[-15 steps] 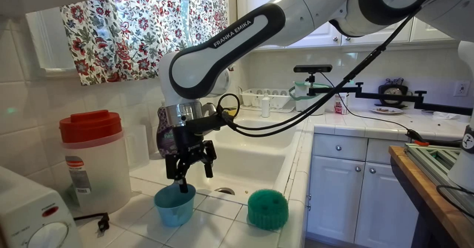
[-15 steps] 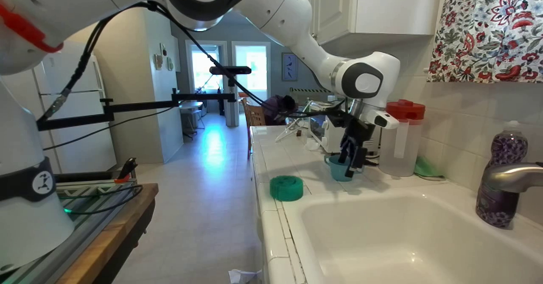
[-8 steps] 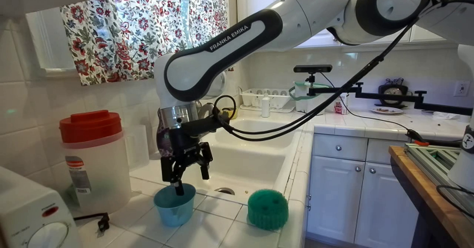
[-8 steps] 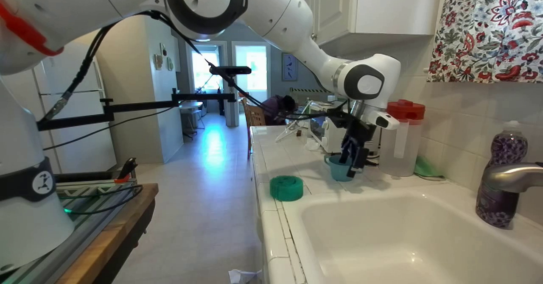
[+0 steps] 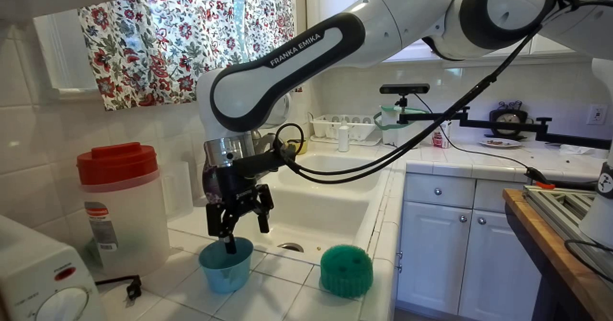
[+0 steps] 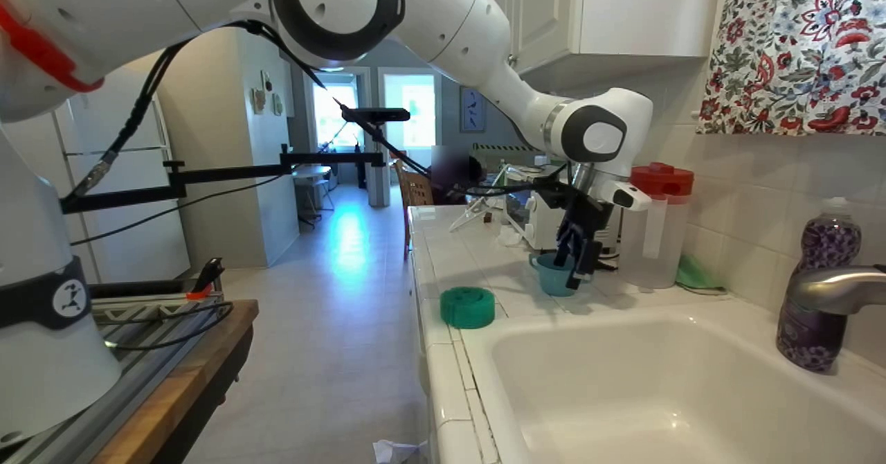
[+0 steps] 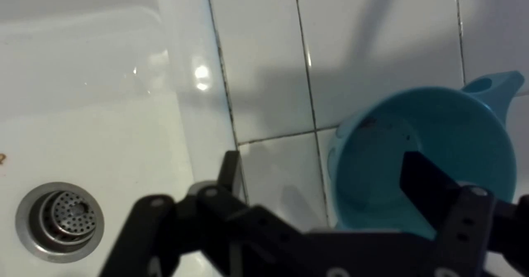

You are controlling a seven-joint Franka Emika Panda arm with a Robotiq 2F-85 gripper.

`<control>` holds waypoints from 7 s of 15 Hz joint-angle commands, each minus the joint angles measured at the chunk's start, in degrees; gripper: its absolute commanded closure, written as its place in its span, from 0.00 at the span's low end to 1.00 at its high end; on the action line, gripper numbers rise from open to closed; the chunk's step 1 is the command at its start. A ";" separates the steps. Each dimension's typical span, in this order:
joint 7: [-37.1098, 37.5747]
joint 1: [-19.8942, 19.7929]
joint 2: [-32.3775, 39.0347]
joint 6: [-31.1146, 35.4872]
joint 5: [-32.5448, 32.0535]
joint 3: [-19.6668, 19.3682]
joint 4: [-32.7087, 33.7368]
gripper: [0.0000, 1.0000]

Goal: Put the cup into the sink

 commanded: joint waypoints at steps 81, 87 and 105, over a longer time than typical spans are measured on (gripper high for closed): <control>10.93 -7.25 -24.86 49.11 23.82 1.58 -55.28 0.98; 11.10 -12.30 -26.72 52.01 26.24 0.36 -56.18 0.98; 14.04 -18.76 -18.27 44.12 34.99 -2.98 -45.43 0.98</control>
